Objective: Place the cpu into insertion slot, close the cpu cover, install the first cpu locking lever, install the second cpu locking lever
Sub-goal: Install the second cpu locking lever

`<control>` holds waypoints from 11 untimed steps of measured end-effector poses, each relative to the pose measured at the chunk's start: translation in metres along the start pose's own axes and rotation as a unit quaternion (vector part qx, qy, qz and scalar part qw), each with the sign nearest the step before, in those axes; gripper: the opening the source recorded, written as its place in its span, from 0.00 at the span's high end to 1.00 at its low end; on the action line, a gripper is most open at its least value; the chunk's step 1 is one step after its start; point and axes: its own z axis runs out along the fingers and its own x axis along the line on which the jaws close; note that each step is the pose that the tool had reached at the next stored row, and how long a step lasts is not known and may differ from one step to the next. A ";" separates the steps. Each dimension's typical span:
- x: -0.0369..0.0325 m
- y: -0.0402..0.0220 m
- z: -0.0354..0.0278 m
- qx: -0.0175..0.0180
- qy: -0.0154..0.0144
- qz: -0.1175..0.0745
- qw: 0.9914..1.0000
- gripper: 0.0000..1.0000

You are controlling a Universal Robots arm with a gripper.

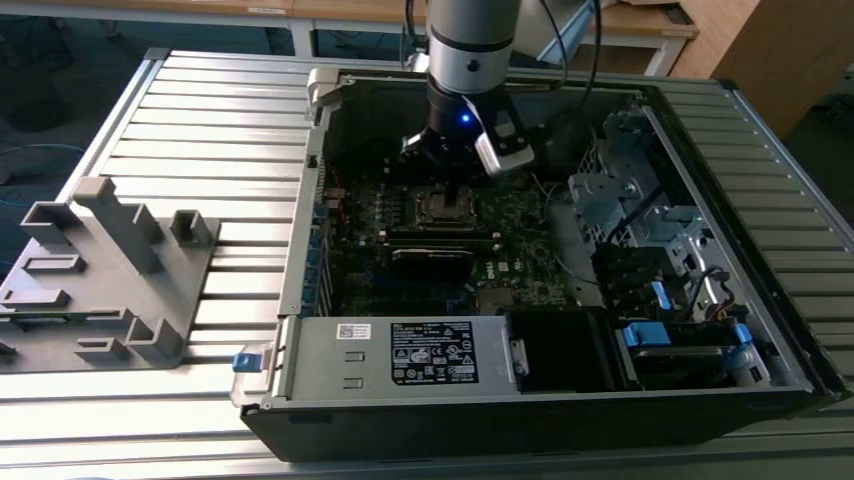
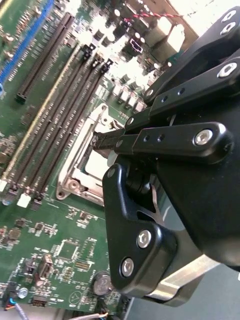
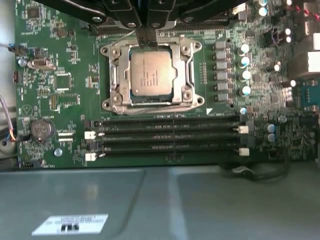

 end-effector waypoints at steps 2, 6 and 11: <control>-0.0002 -0.0032 0.0001 0.000 0.000 0.000 1.000 0.89; -0.0005 -0.0079 0.0002 0.000 0.000 0.000 1.000 0.89; -0.0006 -0.0115 0.0004 0.000 0.000 0.000 1.000 0.89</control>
